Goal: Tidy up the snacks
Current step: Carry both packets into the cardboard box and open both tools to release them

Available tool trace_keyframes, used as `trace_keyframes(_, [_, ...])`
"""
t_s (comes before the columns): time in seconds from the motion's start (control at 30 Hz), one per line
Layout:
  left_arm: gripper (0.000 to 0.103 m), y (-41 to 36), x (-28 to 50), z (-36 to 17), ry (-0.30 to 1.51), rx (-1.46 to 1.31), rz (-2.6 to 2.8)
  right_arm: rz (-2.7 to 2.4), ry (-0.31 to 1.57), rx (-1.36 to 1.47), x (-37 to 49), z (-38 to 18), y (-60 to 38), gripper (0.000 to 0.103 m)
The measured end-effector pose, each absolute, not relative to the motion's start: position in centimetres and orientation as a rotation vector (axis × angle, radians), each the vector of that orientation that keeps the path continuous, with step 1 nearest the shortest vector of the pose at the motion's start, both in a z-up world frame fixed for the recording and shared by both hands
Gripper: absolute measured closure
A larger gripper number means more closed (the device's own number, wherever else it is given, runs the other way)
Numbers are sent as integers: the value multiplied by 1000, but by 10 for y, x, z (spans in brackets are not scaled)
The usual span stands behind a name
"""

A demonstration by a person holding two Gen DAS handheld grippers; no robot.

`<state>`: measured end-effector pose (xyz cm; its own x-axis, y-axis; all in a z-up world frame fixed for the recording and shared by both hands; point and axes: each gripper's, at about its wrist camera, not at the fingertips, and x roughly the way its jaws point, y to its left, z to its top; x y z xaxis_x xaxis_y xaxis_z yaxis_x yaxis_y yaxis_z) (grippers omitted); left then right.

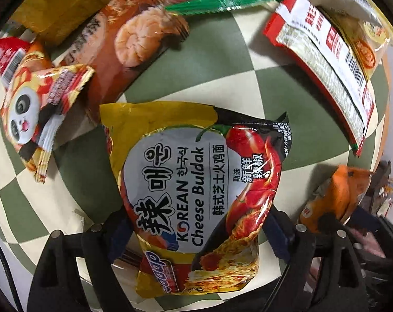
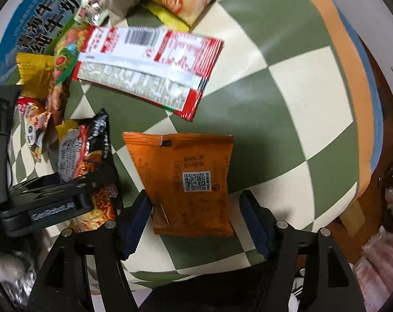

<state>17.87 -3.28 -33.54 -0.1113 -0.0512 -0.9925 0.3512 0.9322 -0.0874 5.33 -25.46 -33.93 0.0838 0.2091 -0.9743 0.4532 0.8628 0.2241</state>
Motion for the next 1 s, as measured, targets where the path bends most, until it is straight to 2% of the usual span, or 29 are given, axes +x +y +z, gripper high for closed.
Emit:
trace_keyframes(0.1, [18, -21, 174, -313, 1591, 199, -259, -242, 1472, 527, 50, -351, -248, 31])
trace_keyframes(0.17, [18, -9, 171, -305, 1563, 157, -220, -258, 1438, 496, 48, -346, -246, 44])
trace_keyframes(0.3, [16, 9, 159, -325, 1613, 160, -271, -241, 1431, 421, 50, -339, -224, 41])
trace_keyframes(0.43, [21, 18, 153, -320, 1570, 172, -263, -240, 1446, 393, 57, -338, -204, 43])
trace_keyframes(0.63, [21, 24, 120, -263, 1475, 110, -244, -195, 1383, 377, 67, -301, -168, 49])
trace_keyframes(1.0, [21, 58, 123, -144, 1334, -97, -245, 22, 1294, 401, 110, -185, -205, 49])
